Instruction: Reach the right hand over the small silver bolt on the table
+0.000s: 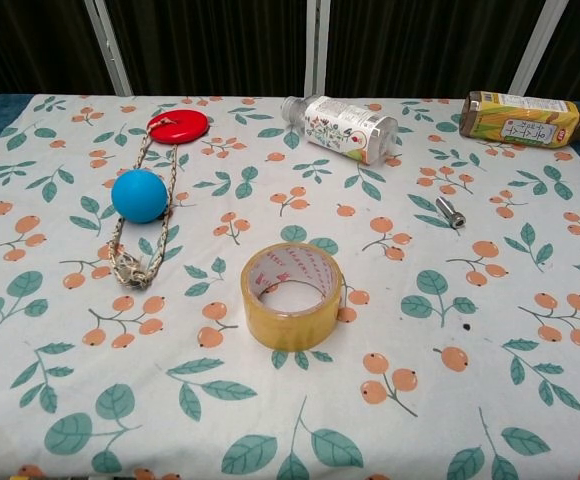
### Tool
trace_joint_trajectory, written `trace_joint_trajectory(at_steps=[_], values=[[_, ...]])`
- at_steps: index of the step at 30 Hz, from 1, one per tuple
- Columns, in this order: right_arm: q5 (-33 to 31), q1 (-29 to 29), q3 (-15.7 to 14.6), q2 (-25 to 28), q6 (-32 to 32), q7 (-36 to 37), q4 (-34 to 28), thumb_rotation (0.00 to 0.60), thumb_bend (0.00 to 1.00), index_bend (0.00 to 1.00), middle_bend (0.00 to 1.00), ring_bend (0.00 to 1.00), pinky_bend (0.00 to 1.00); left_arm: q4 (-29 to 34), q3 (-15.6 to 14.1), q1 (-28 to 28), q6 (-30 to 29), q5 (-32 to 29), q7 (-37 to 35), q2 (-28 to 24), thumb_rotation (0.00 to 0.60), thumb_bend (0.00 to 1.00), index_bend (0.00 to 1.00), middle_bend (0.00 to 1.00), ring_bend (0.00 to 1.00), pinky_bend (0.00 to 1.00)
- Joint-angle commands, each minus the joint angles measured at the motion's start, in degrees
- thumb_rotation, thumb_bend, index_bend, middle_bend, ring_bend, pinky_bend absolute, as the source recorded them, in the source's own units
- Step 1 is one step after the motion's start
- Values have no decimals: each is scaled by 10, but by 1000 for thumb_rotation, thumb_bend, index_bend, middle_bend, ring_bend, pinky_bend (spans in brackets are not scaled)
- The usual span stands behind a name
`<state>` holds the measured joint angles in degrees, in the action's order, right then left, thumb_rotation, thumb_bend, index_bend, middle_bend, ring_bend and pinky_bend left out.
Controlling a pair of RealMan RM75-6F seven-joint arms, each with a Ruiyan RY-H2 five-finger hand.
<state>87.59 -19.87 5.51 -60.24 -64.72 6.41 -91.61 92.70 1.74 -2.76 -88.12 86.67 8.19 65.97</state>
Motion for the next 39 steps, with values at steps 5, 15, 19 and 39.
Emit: trace_joint_trajectory(at_steps=[5, 15, 19, 39], values=[[-55, -134, 35, -72, 175, 23, 68, 600, 427, 175, 312, 126, 164, -8, 5, -3, -1, -1, 2, 5, 600, 91, 185, 144, 0, 16], [-75, -203, 32, -160, 248, 19, 147, 600, 468, 143, 313, 62, 56, -1, 5, -13, 23, -9, 10, 0, 600, 91, 185, 144, 0, 16], [-86, -218, 28, -187, 263, 11, 176, 600, 469, 95, 314, 51, 47, 0, 4, -15, 28, -12, 12, -1, 600, 90, 184, 144, 0, 16], [-67, -252, 0, -216, 277, 16, 169, 600, 468, 94, 321, 51, 43, -6, 2, -16, 34, -19, 7, 4, 600, 91, 184, 144, 0, 16]])
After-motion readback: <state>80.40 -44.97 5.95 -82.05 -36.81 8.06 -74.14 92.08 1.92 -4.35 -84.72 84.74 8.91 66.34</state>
